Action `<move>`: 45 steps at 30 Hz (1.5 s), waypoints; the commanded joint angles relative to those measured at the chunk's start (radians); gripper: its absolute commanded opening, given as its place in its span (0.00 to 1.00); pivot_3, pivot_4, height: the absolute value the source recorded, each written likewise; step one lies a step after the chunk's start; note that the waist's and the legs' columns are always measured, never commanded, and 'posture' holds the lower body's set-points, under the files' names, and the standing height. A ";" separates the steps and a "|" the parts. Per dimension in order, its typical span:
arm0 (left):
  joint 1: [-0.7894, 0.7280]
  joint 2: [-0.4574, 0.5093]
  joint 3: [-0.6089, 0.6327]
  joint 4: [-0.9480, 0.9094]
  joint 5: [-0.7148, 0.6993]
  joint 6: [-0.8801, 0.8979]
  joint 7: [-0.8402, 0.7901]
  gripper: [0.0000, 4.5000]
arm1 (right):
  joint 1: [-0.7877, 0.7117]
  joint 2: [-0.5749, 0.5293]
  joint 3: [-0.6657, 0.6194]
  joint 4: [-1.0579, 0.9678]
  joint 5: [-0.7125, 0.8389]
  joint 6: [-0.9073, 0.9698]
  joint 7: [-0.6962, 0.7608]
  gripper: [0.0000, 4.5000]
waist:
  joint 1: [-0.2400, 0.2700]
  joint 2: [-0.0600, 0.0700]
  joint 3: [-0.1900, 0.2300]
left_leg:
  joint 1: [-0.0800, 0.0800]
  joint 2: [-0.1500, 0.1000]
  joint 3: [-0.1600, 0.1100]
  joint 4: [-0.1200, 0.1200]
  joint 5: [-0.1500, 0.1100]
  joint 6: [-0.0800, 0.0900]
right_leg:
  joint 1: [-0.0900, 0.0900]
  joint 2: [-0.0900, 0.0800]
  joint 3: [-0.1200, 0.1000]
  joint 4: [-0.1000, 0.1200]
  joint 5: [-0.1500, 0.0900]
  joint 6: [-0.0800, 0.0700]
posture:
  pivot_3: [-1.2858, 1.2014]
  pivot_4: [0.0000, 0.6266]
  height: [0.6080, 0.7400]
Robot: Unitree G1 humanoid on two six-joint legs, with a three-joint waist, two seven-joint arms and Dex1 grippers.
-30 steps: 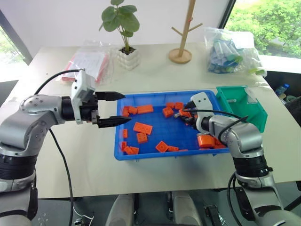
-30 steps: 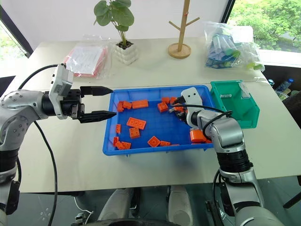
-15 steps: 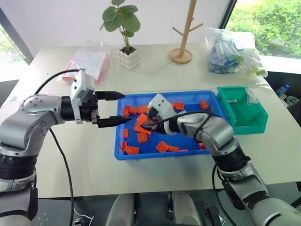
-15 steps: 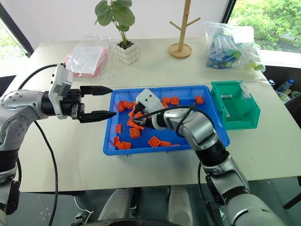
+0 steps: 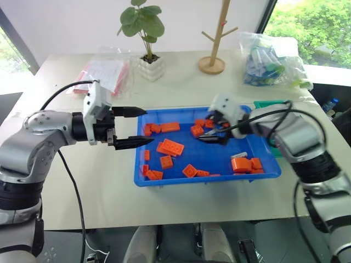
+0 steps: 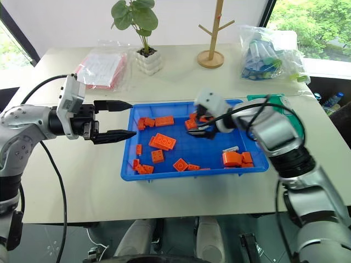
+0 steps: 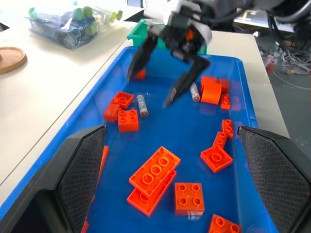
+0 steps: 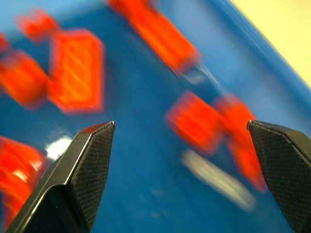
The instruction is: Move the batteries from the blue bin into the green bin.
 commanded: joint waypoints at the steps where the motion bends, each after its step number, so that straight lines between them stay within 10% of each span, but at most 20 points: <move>1: -0.012 -0.004 0.013 -0.022 -0.006 -0.017 0.004 1.00 | -0.024 -0.009 -0.019 0.122 -0.052 -0.164 0.075 0.99 | -0.004 0.000 0.000 | 0.000 0.000 0.000 0.000 0.000 0.000 | 0.000 0.000 0.000 0.000 0.000 0.000 | 0.52 0.24 0.64; 21: -0.029 0.011 0.017 -0.031 -0.007 -0.007 -0.012 1.00 | 0.000 0.109 -0.026 0.469 -0.198 -0.605 0.218 0.99 | 0.005 0.000 0.000 | 0.000 0.000 0.000 0.000 0.000 -0.001 | 0.000 0.000 0.000 0.000 0.000 0.000 | 0.52 0.24 0.64; 45: -0.042 -0.001 0.007 -0.017 0.006 -0.022 -0.006 1.00 | -0.040 0.187 -0.033 0.624 -0.289 -0.634 0.234 0.94 | 0.000 0.000 0.000 | 0.003 0.000 0.000 0.000 0.001 -0.001 | 0.003 0.000 0.001 0.001 0.001 0.000 | 0.52 0.24 0.64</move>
